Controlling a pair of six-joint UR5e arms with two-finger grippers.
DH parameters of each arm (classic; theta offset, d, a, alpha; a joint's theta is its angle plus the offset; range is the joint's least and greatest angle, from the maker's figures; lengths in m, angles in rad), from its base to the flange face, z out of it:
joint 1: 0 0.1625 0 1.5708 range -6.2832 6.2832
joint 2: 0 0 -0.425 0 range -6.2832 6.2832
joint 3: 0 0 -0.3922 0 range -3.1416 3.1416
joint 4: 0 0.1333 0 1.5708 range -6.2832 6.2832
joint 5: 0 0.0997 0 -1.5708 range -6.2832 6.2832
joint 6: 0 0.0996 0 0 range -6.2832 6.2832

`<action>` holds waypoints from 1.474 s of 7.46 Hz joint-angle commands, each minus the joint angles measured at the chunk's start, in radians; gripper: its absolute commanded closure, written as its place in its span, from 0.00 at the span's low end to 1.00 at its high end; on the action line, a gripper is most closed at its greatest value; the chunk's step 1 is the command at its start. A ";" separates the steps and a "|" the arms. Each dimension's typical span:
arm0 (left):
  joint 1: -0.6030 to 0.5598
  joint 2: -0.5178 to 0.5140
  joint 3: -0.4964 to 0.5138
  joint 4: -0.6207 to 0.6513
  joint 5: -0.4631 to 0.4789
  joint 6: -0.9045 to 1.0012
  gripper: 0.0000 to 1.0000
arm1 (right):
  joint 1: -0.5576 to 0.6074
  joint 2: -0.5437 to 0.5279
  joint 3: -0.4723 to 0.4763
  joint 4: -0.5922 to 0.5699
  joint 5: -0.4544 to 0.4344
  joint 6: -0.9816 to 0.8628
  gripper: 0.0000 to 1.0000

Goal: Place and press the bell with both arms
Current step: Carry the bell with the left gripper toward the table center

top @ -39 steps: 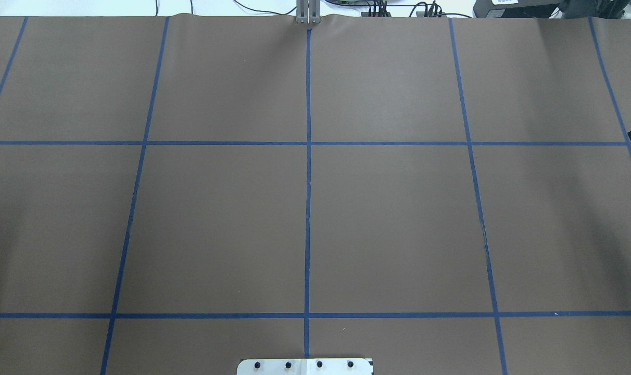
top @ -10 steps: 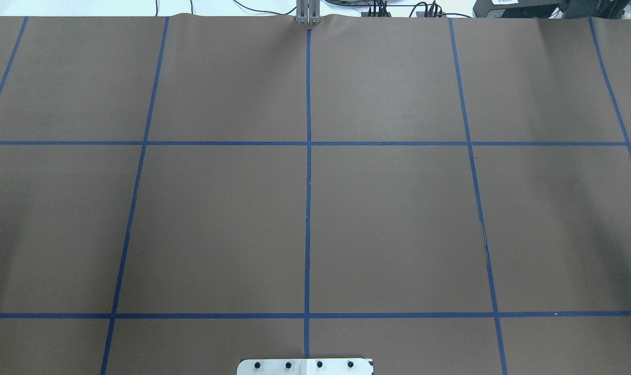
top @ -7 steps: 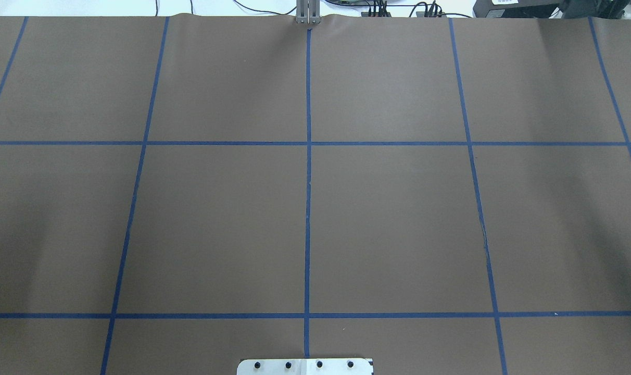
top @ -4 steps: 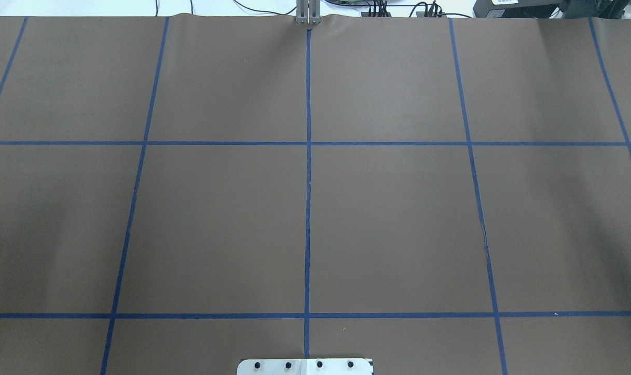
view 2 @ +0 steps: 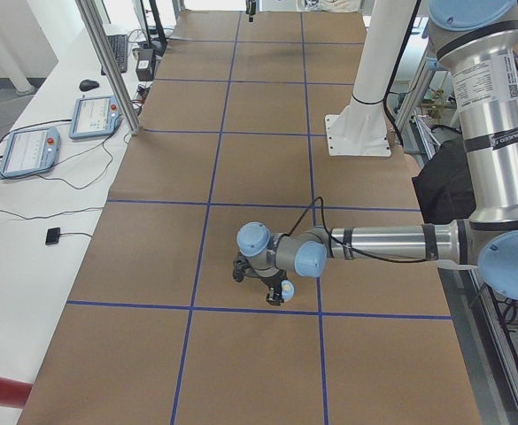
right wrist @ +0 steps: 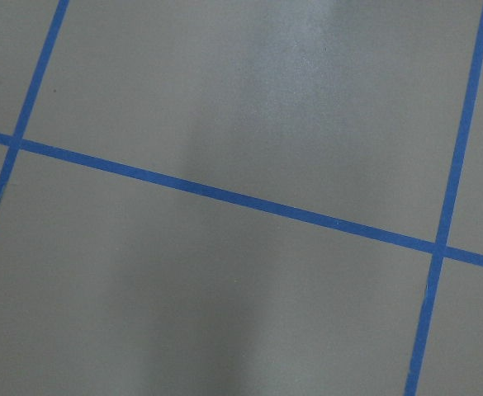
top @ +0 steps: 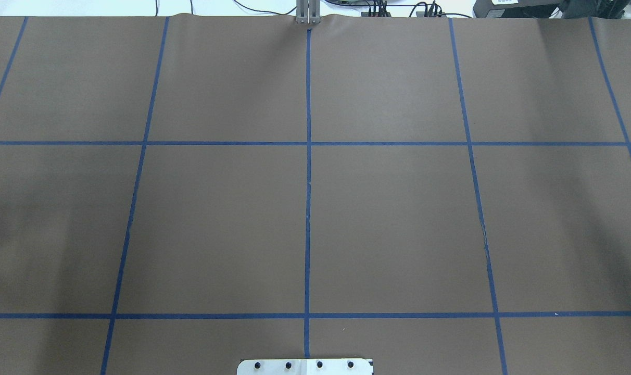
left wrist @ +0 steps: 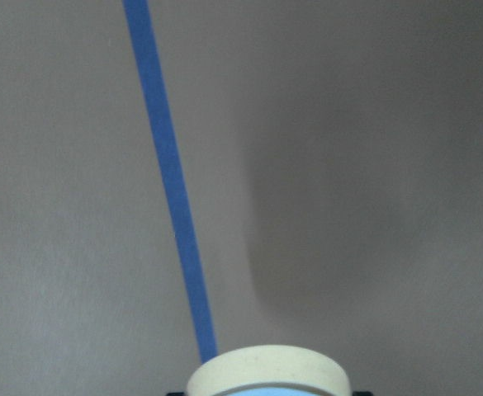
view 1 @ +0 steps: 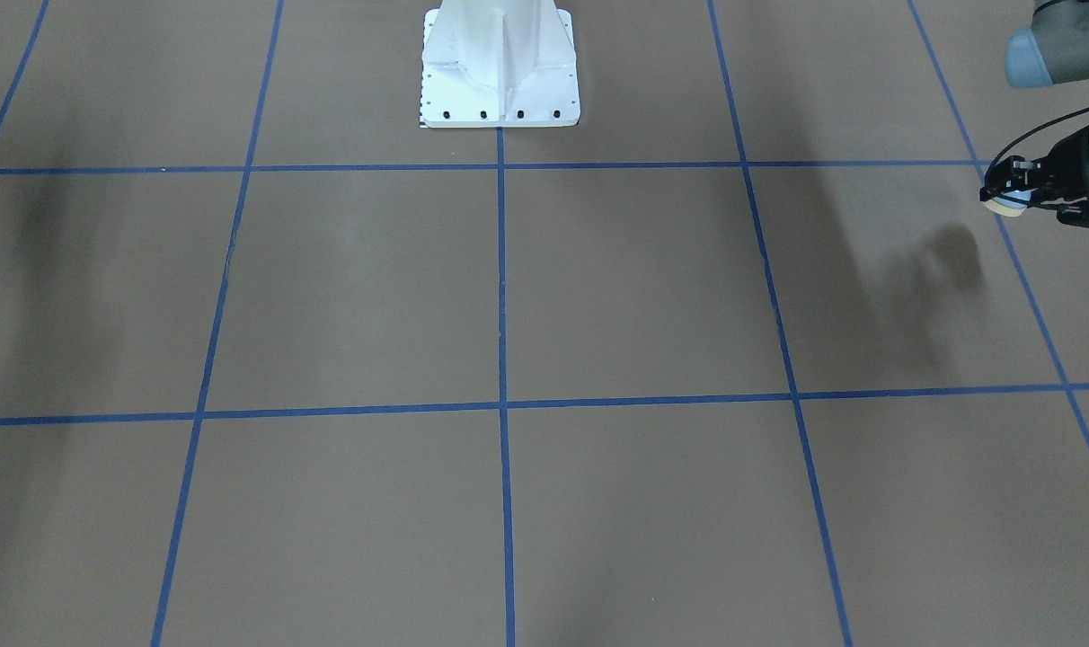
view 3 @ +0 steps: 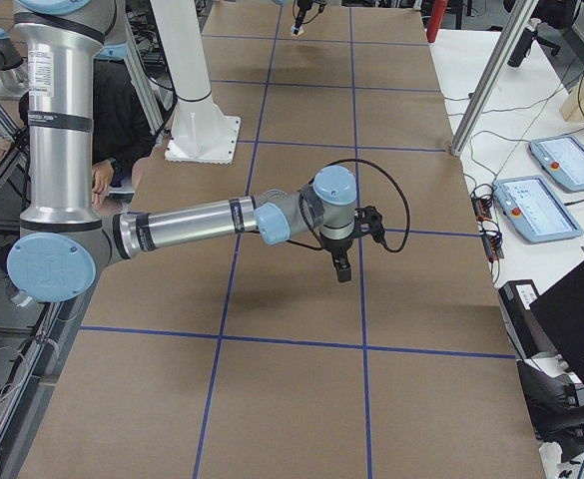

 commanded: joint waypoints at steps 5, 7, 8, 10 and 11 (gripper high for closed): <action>0.087 -0.615 0.042 0.494 -0.004 -0.300 0.83 | -0.001 0.009 -0.003 0.000 0.000 0.001 0.00; 0.200 -0.829 0.187 0.486 -0.011 -0.516 0.83 | -0.001 0.010 -0.003 0.000 0.000 0.002 0.00; 0.259 -0.947 0.285 0.482 -0.010 -0.610 0.83 | -0.001 0.012 -0.003 -0.002 0.000 0.002 0.00; 0.340 -1.095 0.460 0.380 -0.010 -0.730 0.82 | -0.001 0.013 -0.003 -0.002 0.000 0.002 0.00; 0.372 -1.106 0.534 0.222 -0.010 -0.797 0.82 | -0.001 0.013 -0.003 -0.002 0.000 0.002 0.00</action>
